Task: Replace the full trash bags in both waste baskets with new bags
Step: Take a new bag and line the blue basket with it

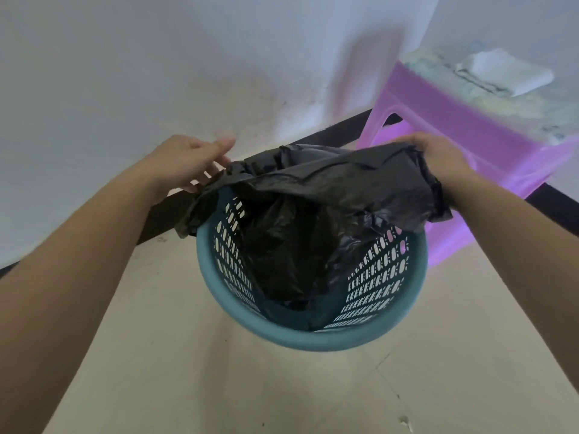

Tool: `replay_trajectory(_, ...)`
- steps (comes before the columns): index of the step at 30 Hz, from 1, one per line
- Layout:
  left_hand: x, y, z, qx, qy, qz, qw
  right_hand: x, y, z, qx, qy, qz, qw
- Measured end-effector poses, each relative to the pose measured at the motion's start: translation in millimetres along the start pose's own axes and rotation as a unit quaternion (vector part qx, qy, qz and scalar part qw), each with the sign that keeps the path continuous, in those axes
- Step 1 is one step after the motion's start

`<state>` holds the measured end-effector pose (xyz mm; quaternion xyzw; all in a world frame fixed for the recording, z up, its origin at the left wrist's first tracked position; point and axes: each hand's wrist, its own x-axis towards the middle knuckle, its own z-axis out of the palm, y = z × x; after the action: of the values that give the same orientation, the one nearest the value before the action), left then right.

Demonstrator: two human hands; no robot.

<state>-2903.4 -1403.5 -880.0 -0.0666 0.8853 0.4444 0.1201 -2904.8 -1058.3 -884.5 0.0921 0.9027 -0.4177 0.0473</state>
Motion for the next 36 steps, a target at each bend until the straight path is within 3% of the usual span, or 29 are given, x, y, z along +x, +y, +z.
replay_trajectory(4,-17.1,10.2,1.4,0.2,-0.056,-0.025,0.978,-16.2,-14.5,-10.2,-0.131,0.054,-0.053,0.989)
replay_trajectory(6,-20.1,7.9,11.8,0.235,-0.068,-0.027,0.969,-23.1,-21.9,-12.7,-0.171,-0.022,-0.046,0.984)
replay_trajectory(8,-19.0,5.4,23.6,0.243,-0.013,-0.005,0.97,-26.4,-22.5,-11.6,-0.226,-0.134,-0.028,0.964)
replay_trajectory(10,-17.5,4.7,33.1,0.228,0.048,0.006,0.972,-27.9,-11.7,-6.4,-0.274,-0.183,-0.037,0.943)
replay_trajectory(13,-14.4,-0.1,45.1,0.157,0.142,0.0,0.977,-31.6,12.0,4.7,-0.298,-0.128,-0.074,0.943)
replay_trajectory(15,-14.8,-3.7,50.3,0.068,0.194,-0.011,0.979,-29.6,30.1,13.0,-0.25,-0.082,-0.101,0.959)
replay_trajectory(18,-17.6,-3.9,51.4,-0.128,0.121,0.003,0.984,-36.9,44.3,19.9,-0.178,-0.04,-0.079,0.98)
replay_trajectory(19,-22.2,-2.4,52.1,-0.119,0.091,0.038,0.988,-44.8,46.0,22.8,-0.165,-0.024,-0.075,0.983)
replay_trajectory(21,-30.4,-5.9,54.5,0.028,0.11,0.146,0.983,-66.1,43.4,30.5,-0.165,0.026,-0.123,0.978)
replay_trajectory(24,-46.2,-19.3,60.8,0.188,0.242,0.263,0.915,-91.3,40.9,42.8,-0.216,0.074,-0.3,0.926)
replay_trajectory(27,-55.2,-34.3,64.3,0.286,0.292,0.343,0.846,-101.0,48.9,49.8,-0.311,0.033,-0.471,0.825)
replay_trajectory(29,-61.3,-43.5,63.7,0.327,0.271,0.367,0.828,-103.1,52.6,52.1,-0.369,-0.011,-0.494,0.787)
replay_trajectory(34,-76.3,-78.5,61.3,0.397,0.144,0.457,0.783,-100.4,57.5,50.0,-0.395,-0.011,-0.519,0.758)
replay_trajectory(36,-79.8,-91.9,61.1,0.399,0.114,0.457,0.786,-102.8,56.9,51.4,-0.402,-0.003,-0.535,0.743)
